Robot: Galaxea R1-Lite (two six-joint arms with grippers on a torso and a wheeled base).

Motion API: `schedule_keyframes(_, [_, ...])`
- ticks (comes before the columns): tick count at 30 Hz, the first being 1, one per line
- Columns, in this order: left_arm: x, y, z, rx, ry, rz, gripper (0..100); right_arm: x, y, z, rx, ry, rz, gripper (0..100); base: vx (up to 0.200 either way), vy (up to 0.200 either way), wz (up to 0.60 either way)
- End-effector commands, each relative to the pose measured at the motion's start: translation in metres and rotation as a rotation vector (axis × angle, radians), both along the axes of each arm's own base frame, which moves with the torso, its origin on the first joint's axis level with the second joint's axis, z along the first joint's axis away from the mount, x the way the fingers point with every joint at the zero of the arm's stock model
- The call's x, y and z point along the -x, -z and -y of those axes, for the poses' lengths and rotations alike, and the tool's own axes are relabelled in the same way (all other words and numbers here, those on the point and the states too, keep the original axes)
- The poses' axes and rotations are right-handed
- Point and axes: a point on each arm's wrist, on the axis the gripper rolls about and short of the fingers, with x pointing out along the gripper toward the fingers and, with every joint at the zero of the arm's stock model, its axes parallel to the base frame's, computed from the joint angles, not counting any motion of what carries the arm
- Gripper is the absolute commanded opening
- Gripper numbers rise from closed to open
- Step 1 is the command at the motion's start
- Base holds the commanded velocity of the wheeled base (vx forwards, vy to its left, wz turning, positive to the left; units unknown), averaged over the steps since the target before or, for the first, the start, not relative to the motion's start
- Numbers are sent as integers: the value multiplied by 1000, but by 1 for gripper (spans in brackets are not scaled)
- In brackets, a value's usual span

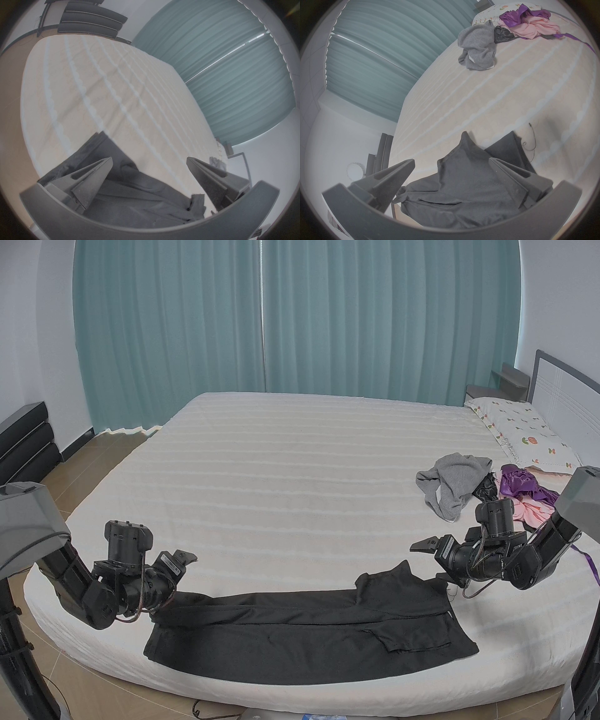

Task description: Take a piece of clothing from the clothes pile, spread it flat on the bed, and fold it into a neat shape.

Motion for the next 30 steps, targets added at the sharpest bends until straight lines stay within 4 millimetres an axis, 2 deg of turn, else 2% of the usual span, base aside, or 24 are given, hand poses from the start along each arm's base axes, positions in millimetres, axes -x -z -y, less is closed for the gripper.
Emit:
schedule_keyframes(1, [8, 24, 16, -37, 41, -84, 100, 3, 1, -7, -6, -11, -10, 100, 0, 0, 0])
schedule_keyframes(6, [24, 37, 27, -69, 90, -154, 100, 5, 10, -6, -2, -8, -42, 100, 0, 0, 0])
schedule_keyframes(9, [39, 46, 23, -193, 154, -213, 100, 9, 14, -5, 1, -10, -57, 100, 0, 0, 0])
schedule_keyframes(13, [40, 50, 22, -223, 169, -236, 100, 10, 15, -5, 3, -10, -63, 100, 0, 0, 0])
schedule_keyframes(17, [31, 48, 15, -240, 110, -206, 100, 12, 16, -4, 4, -8, -69, 100, 0, 0, 0])
schedule_keyframes(23, [21, 17, -4, -201, 32, -98, 100, 12, 16, -3, 4, -7, -69, 100, 0, 0, 0])
schedule_keyframes(30, [1, 16, -26, -170, -31, -75, 100, 13, 14, -3, 3, -5, -64, 100, 0, 0, 0])
